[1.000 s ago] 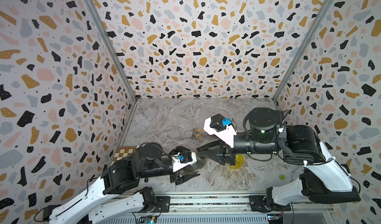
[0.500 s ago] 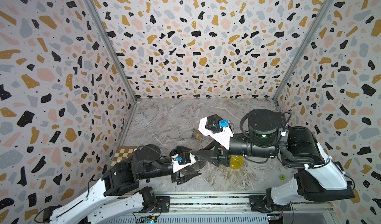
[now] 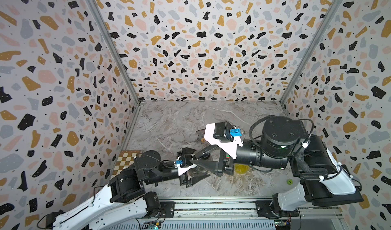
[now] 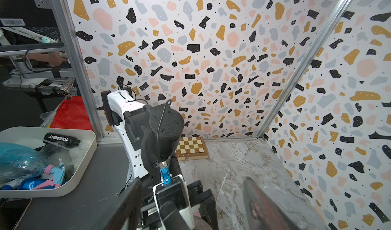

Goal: Attach spray nozzles to spray bottles
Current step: Insert the spray nozzle into the spray bottle.

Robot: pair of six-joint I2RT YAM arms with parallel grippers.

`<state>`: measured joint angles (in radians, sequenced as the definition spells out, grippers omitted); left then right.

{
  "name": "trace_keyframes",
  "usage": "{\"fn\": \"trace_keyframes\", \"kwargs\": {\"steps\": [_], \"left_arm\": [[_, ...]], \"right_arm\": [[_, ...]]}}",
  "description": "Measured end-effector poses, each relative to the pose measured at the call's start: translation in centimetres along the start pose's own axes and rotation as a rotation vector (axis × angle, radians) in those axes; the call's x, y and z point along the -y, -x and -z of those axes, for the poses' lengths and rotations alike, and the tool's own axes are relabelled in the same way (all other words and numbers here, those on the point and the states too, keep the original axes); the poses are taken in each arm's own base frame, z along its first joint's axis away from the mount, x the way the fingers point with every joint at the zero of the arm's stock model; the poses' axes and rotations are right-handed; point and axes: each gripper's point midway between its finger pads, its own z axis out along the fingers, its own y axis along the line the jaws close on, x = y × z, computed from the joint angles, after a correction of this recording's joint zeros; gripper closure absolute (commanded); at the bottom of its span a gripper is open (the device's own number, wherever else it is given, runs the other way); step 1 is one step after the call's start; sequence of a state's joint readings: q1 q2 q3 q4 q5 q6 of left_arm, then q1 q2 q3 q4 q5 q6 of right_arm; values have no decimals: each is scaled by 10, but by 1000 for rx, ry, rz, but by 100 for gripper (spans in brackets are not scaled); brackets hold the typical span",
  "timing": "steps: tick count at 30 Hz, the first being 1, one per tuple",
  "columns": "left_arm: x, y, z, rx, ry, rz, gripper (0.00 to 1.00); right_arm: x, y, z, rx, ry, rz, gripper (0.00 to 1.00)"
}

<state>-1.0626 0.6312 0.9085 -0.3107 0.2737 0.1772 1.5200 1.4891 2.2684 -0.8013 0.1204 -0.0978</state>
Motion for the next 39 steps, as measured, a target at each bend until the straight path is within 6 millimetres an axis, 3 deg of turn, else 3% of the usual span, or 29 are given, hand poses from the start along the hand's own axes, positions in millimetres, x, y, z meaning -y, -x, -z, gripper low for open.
{"fn": "trace_keyframes", "kwargs": {"steps": [8, 17, 20, 27, 32, 39], "left_arm": [[0, -3, -6, 1, -6, 31, 100], [-2, -7, -11, 28, 5, 45, 100], [-4, -8, -11, 46, 25, 50, 100], [-9, -10, -10, 83, 63, 63, 100], [-10, -3, -8, 112, 67, 60, 100], [-9, 2, -7, 135, 62, 60, 100]], "right_arm": [[10, 15, 18, 80, -46, 6, 21], [23, 30, 54, 194, -102, -18, 20], [23, 19, 62, 188, -101, -45, 20], [17, -33, 77, 128, -89, -118, 19], [10, -50, 84, 123, -61, -147, 19], [5, -63, 69, 84, -50, -152, 19]]}}
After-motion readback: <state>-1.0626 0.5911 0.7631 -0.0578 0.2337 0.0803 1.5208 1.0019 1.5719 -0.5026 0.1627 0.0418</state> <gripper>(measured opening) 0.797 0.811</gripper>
